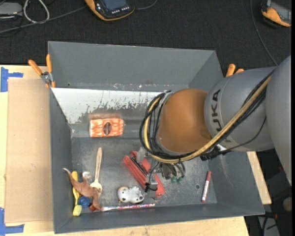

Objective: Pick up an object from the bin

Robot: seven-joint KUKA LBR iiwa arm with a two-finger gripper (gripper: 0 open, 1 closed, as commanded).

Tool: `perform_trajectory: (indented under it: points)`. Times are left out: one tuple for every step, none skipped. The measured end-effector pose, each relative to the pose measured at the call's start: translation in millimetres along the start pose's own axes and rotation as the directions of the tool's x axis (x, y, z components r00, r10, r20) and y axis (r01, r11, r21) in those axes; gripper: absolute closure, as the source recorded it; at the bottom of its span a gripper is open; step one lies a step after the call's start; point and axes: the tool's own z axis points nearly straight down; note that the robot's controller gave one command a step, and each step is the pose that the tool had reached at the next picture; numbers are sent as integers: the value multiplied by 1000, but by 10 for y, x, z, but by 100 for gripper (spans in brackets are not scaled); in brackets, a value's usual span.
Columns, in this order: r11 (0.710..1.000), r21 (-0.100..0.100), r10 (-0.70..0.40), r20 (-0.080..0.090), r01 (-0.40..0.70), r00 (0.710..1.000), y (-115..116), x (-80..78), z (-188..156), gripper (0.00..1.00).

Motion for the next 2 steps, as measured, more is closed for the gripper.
perform_trajectory:
  points:
    - [1000, -1, 4, 7, -4, 1000, -5, -21, -39, 0]
    - [994, -3, 108, 6, -108, 994, -179, -201, 382, 0]
